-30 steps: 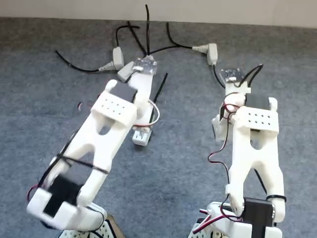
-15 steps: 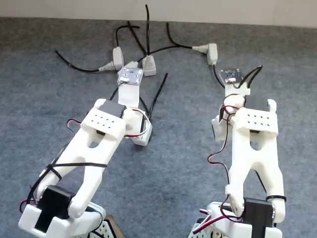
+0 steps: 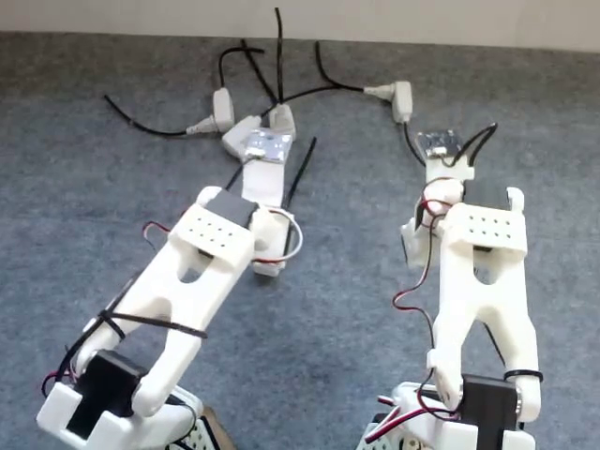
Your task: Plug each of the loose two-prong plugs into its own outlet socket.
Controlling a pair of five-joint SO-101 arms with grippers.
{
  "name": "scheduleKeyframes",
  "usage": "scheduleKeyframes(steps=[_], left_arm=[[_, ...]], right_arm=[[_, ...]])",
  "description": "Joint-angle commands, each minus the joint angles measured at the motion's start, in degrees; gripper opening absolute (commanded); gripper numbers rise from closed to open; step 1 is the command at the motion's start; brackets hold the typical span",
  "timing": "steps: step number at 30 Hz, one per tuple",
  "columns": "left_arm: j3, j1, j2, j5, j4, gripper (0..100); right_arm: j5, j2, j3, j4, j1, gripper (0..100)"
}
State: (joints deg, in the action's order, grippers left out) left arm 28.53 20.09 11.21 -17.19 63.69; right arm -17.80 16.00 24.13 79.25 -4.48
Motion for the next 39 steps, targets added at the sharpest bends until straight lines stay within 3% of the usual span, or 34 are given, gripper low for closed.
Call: scheduleKeyframes(steps=[1,11,25,39], left_arm=[[-2.3,1.6,0.0,-0.4,1.1,1],[-1.0,-2.4,0.2,0.4,3.1,1],[0.2,0.1,-0.4,0.7,2.9,1],[-5.7,0.0,-12.6,0.7,3.5,1]], right_arm=[[-0.4,1.9,-0.1,-0.8,-0.7,0.8],[-0.4,2.1,4.8,-6.1,-0.4,0.8],[-0.4,2.3,5.0,-6.0,-0.4,0.8],[-0.4,2.3,5.1,-5.7,-0.4,0.8]])
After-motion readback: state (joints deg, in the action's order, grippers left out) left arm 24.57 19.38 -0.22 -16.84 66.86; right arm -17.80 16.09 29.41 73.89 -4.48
